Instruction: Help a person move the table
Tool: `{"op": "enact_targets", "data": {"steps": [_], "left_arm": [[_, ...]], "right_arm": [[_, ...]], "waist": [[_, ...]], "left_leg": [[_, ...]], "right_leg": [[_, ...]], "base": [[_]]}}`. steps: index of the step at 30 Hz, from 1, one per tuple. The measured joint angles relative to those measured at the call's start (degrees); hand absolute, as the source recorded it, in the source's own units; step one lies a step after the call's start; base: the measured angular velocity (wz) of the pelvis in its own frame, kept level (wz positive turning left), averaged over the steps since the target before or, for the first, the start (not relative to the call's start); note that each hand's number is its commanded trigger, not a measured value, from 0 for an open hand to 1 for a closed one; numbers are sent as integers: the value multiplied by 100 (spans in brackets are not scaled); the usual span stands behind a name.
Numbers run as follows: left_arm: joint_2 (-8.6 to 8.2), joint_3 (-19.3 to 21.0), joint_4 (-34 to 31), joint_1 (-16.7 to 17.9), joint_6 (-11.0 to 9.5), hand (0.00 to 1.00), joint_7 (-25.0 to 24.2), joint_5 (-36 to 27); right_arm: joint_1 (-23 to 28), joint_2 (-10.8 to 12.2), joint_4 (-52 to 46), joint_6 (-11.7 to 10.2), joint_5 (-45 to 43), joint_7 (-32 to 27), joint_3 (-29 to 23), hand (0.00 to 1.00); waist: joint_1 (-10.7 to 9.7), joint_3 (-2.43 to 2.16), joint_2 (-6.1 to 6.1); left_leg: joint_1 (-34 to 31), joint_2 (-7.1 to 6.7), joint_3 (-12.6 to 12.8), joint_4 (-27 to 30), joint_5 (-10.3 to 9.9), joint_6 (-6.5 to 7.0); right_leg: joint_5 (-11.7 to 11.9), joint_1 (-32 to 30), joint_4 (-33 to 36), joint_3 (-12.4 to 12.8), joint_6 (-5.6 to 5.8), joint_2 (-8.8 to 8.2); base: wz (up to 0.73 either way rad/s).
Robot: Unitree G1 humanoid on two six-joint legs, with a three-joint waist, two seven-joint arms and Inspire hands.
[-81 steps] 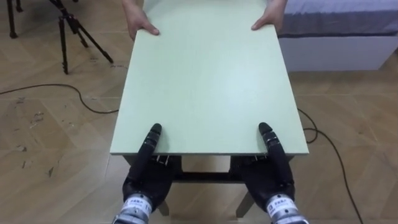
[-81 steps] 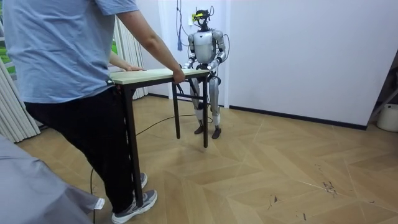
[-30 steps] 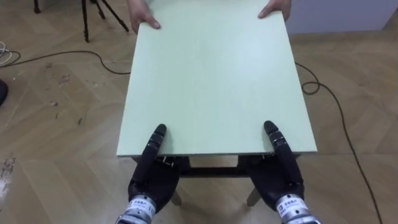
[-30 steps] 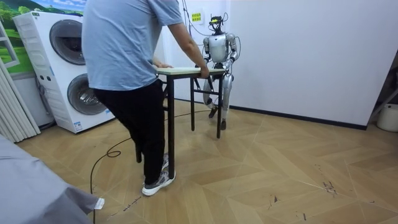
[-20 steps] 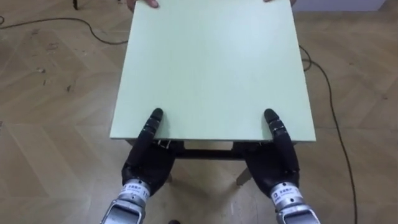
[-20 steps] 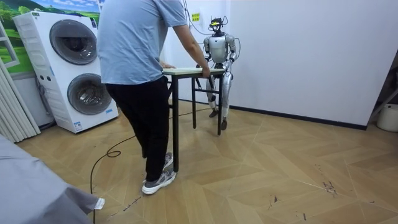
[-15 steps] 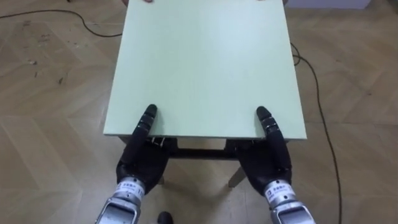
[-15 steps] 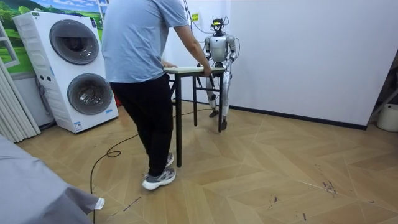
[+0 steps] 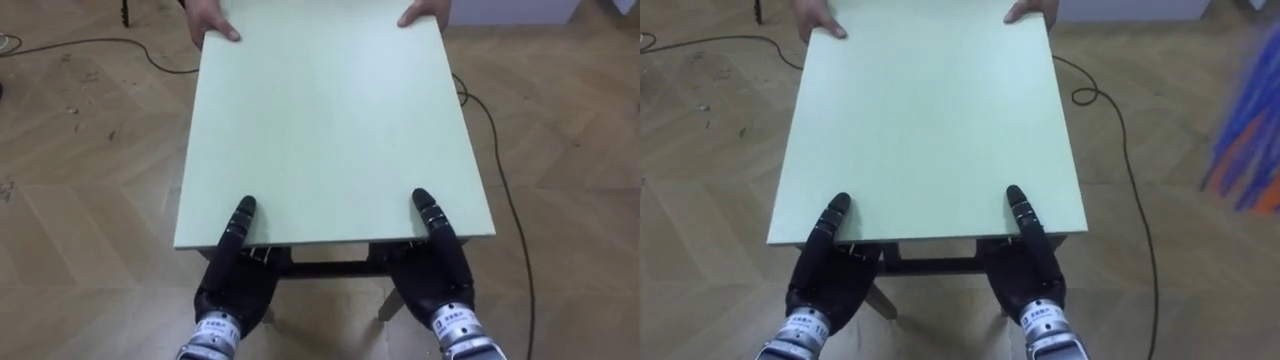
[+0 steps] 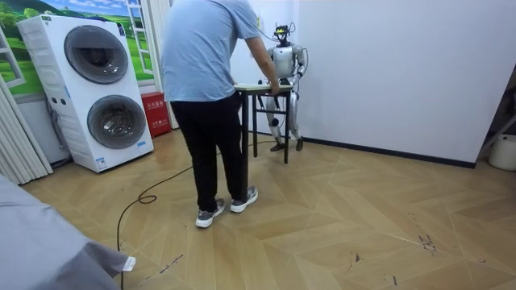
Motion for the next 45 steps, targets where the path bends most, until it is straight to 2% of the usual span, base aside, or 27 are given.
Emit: {"op": "enact_targets", "data": {"steps": [1, 2, 3, 4, 5, 7, 9, 13, 14, 15, 16, 17, 18, 19, 20, 24, 27, 29, 31, 32, 33, 34, 35, 38, 39, 41, 45], "left_arm": [[-16, -50, -1, 28, 30, 100, 27, -4], [-34, -63, -2, 49, 63, 100, 62, -1], [-33, -60, -2, 50, 74, 100, 63, 17], [-24, -22, -26, 38, 88, 100, 60, 33], [-30, 33, -90, 37, 80, 100, 60, 9], [-49, 45, -83, 31, 87, 100, 95, -5], [-59, 43, -83, 24, 86, 100, 106, -1], [-51, -57, -11, -210, 21, 100, 126, -64], [-40, -127, 75, -363, -21, 100, 146, -84], [-36, -170, 152, -463, -30, 100, 173, -101], [-37, -216, 320, -594, -30, 100, 210, -134], [-45, -253, 369, -575, -31, 100, 225, -181], [-33, -258, 369, -562, -33, 100, 224, -205], [-22, -260, 374, -563, -34, 100, 223, -239], [-30, -259, 386, -561, -30, 100, 223, -239], [-2, -267, 406, -500, 10, 100, 221, -244], [23, -276, 404, -474, 59, 100, 222, -230], [66, -276, 404, -476, 59, 100, 223, -251], [83, -275, 404, -491, 68, 100, 223, -231], [82, -279, 404, -496, 96, 100, 223, -197], [62, -280, 399, -501, 108, 100, 222, -94], [62, -278, 394, -502, 109, 100, 222, -66], [71, -278, 373, -509, 112, 100, 222, -63], [74, -264, 319, -509, 68, 100, 222, -63], [79, -263, 313, -511, 47, 100, 222, -63], [96, -262, 313, -490, -2, 100, 221, -41], [141, -227, 312, -482, -3, 100, 180, -8]], "right_arm": [[44, -27, -2, -44, -11, -1, 20, 100], [96, -45, -21, -74, -10, -1, 48, 100], [112, -41, -22, -101, 3, 0, 64, 100], [103, -42, -57, -137, 21, 1, 94, 100], [46, -74, -113, -162, 39, -1, 147, 100], [27, -97, -113, -214, 42, -80, 209, 100], [27, -91, -115, -195, 39, -110, 152, 100], [-40, -68, -173, -141, -12, -112, 7, 100], [-61, -8, -169, -68, -46, -112, -127, 100], [-62, 0, -160, -39, -72, -112, -190, 100], [-70, -16, -100, 7, -151, -112, -339, 100], [-48, -13, -84, 50, -230, -112, -370, 100], [-40, -5, -84, 70, -268, -112, -382, 100], [-24, 34, -83, 116, -337, -102, -420, 100], [-16, 69, -65, 167, -380, -85, -458, 100], [88, 66, -60, 231, -359, -80, -450, 100], [154, 85, -40, 313, -299, -92, -498, 100], [158, 88, -40, 341, -282, -107, -480, 100], [198, 106, -43, 310, -249, -108, -460, 100], [264, 123, -69, 257, -171, -108, -448, 100], [324, 117, -98, 214, -90, -108, -463, 100], [331, 114, -103, 211, -51, -108, -466, 100], [330, 86, -137, 207, -12, -114, -461, 100], [274, 24, -194, 123, 48, -145, -315, 100], [259, 19, -194, 89, 67, -145, -278, 100], [224, 17, -175, -31, 104, -145, -113, 100], [231, 22, -175, -85, 106, -144, -95, 100]], "waist": [[-1, -8, -58], [-23, -25, -67], [-27, -40, -86], [-85, -63, -83], [-65, -46, -20], [-60, -55, 140], [-150, -50, 154], [-157, -30, 236], [-164, -26, 247], [-164, -24, 245], [-170, -14, 209], [-270, -14, 209], [-333, -18, 202], [-362, -24, 177], [-378, -21, 173], [-488, -29, 99], [-576, -31, 48], [-639, -40, 26], [-757, -45, -11], [-844, -44, -54], [-912, -41, -106], [-947, -40, -130], [-929, -42, -168], [-662, -43, -181], [-643, -44, -184], [-581, -40, -192], [-363, -39, -232]], "left_leg": [[94, -212, -18, -377, -1, -36], [190, -421, -155, -755, 31, -92], [237, -500, -240, -982, 43, -135], [328, -564, -373, -1377, 3, -269], [350, -435, -411, -1411, -85, -332], [540, -172, -385, -1287, -220, -308], [764, -94, -415, -1470, -364, -284], [1074, 40, -323, -2284, -1193, -298], [1068, 20, -162, -2541, -1379, -209], [1043, -24, -56, -2615, -1437, -98], [954, -231, -47, -2608, -1376, 51], [914, -433, -101, -2623, -1295, 188], [864, -521, -129, -2621, -1264, 244], [761, -684, -128, -2617, -1202, 343], [689, -778, -94, -2634, -1130, 417], [706, -997, -54, -2675, -993, 593], [760, -1202, -46, -2779, -844, 741], [766, -1275, -36, -2879, -734, 791], [776, -1284, 1, -2979, -638, 815], [833, -1229, 196, -3113, -545, 801], [927, -1179, 426, -3343, -422, 767], [973, -1179, 473, -3454, -363, 750], [1041, -1193, 562, -3599, -283, 713], [1078, -1180, 581, -3676, -217, 618], [1081, -1176, 577, -3701, -207, 601], [1186, -1096, 580, -3858, -161, 530], [1221, -983, 579, -3962, -122, 460]], "right_leg": [[59, -126, 107, 170, -77, -67], [195, -186, -30, 503, -207, -31], [278, -189, -207, 652, -169, 1], [506, -193, -559, 693, -107, -1], [642, -208, -730, 605, -100, 54], [667, -203, -668, 468, -130, 201], [687, -246, -637, 334, -182, 232], [890, -776, -336, 238, -213, 231], [976, -955, -187, 229, -187, 150], [1020, -1047, -91, 224, -165, 69], [1171, -1262, 183, 248, -98, -166], [1300, -1314, 160, 294, 42, -285], [1331, -1279, 11, 340, 64, -325], [1438, -1266, -219, 388, 74, -433], [1611, -1290, -312, 407, 108, -538], [1874, -1158, -555, 622, 252, -668], [2087, -1102, -631, 1027, 520, -789], [2221, -1083, -711, 1202, 606, -830], [2205, -1036, -625, 1281, 658, -908], [1816, -985, -194, 1295, 738, -990], [1326, -865, 301, 1309, 737, -1045], [1157, -783, 438, 1322, 745, -1062], [990, -670, 407, 1413, 823, -1048], [946, -476, -158, 1489, 870, -830], [947, -417, -277, 1481, 869, -788], [994, -224, -586, 1441, 803, -650], [1077, -126, -863, 1435, 750, -482]], "base": [[28], [35], [43], [25], [13], [12], [23], [0], [4], [7], [5], [6], [8], [6], [5], [8], [17], [18], [53], [89], [77], [56], [20], [-19], [-6], [0], [-6]]}}
